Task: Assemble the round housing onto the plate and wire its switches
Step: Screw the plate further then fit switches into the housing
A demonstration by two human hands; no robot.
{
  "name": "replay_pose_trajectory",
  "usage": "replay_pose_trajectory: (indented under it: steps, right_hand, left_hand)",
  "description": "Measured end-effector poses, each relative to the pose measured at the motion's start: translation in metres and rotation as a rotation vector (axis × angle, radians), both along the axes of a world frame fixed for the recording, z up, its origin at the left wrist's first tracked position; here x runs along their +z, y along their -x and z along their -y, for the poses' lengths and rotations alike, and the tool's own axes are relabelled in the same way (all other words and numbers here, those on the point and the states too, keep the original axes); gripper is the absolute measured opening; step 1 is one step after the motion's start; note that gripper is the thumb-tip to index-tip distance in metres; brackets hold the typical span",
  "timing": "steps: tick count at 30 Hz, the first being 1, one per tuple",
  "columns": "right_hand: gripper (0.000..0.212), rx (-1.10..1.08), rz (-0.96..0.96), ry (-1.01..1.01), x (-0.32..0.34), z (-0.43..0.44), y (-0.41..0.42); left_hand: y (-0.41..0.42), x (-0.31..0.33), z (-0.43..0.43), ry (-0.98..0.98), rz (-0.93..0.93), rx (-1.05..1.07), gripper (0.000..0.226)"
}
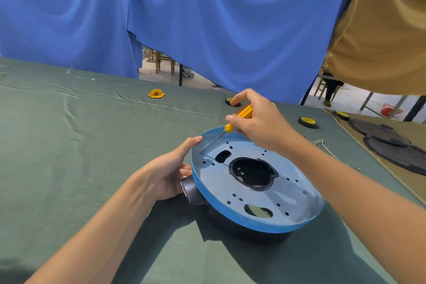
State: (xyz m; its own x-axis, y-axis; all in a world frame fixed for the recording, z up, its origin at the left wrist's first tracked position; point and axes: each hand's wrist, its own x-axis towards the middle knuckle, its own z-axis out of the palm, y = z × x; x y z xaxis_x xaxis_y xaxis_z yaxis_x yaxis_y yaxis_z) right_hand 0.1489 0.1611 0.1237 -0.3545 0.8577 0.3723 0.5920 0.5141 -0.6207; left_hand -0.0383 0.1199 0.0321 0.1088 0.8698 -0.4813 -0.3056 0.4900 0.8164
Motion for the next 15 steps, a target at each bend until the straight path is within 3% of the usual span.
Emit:
replay_pose_trajectory:
  steps: [15]
  right_hand:
    - [0.025, 0.176, 0.293, -0.060, 0.027, -0.010, 0.018]
  left_hand:
    - [0.001, 0.000, 0.000, 0.009, 0.002, -0.007, 0.068]
